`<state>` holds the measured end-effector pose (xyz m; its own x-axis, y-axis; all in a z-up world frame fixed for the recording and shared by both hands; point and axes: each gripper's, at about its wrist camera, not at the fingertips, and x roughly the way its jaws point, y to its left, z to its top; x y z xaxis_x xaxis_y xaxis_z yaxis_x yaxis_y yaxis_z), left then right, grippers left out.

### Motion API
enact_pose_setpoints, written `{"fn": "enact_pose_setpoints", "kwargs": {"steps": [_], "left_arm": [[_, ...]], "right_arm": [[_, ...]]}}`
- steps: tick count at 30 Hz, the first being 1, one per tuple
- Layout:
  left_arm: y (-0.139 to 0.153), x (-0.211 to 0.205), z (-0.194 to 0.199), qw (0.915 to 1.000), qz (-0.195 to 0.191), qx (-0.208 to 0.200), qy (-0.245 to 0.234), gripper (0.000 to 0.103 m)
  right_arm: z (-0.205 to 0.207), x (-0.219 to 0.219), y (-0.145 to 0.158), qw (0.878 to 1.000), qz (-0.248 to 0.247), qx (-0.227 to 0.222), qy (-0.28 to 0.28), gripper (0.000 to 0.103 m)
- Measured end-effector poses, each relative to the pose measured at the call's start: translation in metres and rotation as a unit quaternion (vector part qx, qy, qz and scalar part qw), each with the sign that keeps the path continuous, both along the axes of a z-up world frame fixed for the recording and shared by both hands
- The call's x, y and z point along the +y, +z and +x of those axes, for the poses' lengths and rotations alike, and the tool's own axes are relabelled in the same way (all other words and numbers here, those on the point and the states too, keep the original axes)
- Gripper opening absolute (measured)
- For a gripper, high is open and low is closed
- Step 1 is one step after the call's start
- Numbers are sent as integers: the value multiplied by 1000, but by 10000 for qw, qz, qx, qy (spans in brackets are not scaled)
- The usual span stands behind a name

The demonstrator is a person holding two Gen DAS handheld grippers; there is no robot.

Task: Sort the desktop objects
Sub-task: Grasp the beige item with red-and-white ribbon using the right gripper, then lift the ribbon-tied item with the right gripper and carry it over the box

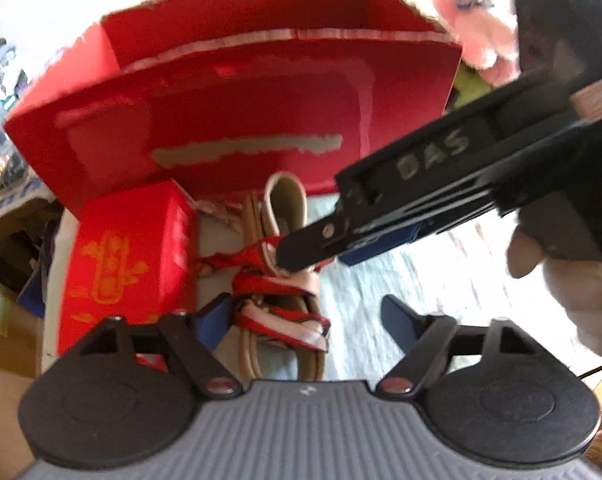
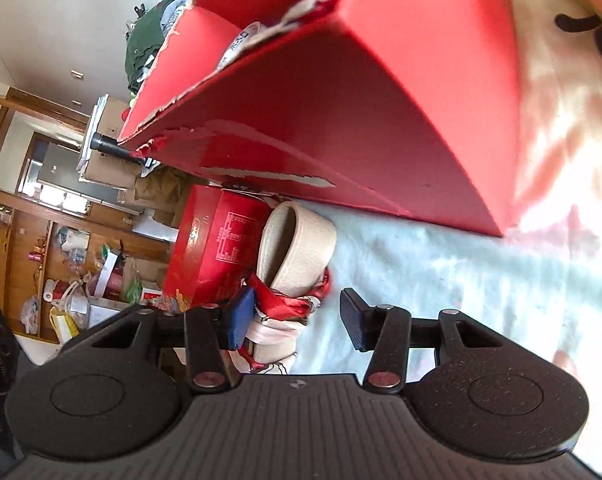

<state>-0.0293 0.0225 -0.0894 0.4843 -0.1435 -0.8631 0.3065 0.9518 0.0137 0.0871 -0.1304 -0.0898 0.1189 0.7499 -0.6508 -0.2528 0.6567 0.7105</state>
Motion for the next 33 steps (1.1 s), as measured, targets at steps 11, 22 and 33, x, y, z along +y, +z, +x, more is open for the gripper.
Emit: {"fn": "enact_pose_setpoints", "kwargs": {"steps": [11, 22, 33], "left_arm": [[-10, -13, -9, 9992, 382, -108, 84, 64], [-3, -33, -27, 9983, 486, -231, -221, 50], [31, -104, -49, 9891, -106, -585, -1345, 48]], "right_arm": [[-1, 19, 11, 9999, 93, -85, 9, 54], [-8, 8, 1, 9997, -166, 115, -120, 27], [-49, -75, 31, 9909, -210, -118, -1326, 24]]}}
